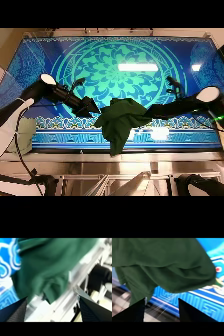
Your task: Fold the shirts.
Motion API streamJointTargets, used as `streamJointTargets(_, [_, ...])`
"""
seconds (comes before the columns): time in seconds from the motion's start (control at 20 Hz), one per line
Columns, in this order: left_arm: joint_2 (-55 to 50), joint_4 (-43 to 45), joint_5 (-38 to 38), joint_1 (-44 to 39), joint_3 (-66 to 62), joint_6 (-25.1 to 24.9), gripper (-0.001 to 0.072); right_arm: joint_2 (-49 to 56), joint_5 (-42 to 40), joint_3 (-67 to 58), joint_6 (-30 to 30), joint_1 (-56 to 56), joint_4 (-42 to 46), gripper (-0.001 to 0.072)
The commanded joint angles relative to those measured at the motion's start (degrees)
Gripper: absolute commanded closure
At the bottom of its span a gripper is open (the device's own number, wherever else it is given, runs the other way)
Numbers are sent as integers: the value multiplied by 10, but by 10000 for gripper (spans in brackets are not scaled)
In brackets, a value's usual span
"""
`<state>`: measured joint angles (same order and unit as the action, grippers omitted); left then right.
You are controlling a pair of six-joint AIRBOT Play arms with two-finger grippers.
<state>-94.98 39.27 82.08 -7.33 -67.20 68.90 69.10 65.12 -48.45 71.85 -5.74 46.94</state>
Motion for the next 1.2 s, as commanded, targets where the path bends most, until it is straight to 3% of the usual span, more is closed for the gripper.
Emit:
streamJointTargets(0.0, [-24,-10,-71,-4,60,-19,18,111,7,2,-99,-43,-118,257])
streamJointTargets(0.25, [-99,-19,-47,-47,-20,-30,20,196,-5,2,-174,-79,-217,273])
streamJointTargets(0.3, [-108,-19,-35,-55,-37,-29,64,200,-2,2,-186,-83,-227,275])
streamJointTargets(0.35, [-112,-18,-25,-62,-54,-31,308,201,-2,2,-188,-86,-228,288])
streamJointTargets(0.4, [-112,-18,-19,-65,-68,-31,508,201,-2,2,-194,-86,-228,438])
streamJointTargets(0.45, [-111,-19,-11,-64,-83,-31,658,200,-1,1,-203,-86,-231,525])
streamJointTargets(0.5, [-109,-19,0,-64,-99,-30,684,199,8,0,-217,-86,-232,669])
streamJointTargets(0.55, [-104,-19,13,-63,-112,-28,684,194,26,-3,-226,-85,-232,686])
streamJointTargets(0.75, [-30,-14,81,-23,-152,-15,685,121,120,-58,-213,-11,-197,687])
streamJointTargets(0.95, [78,-14,109,62,-198,21,684,-2,138,-171,-167,163,-191,688])
streamJointTargets(1.15, [170,-19,102,130,-261,37,683,-91,138,-262,-160,297,-252,687])
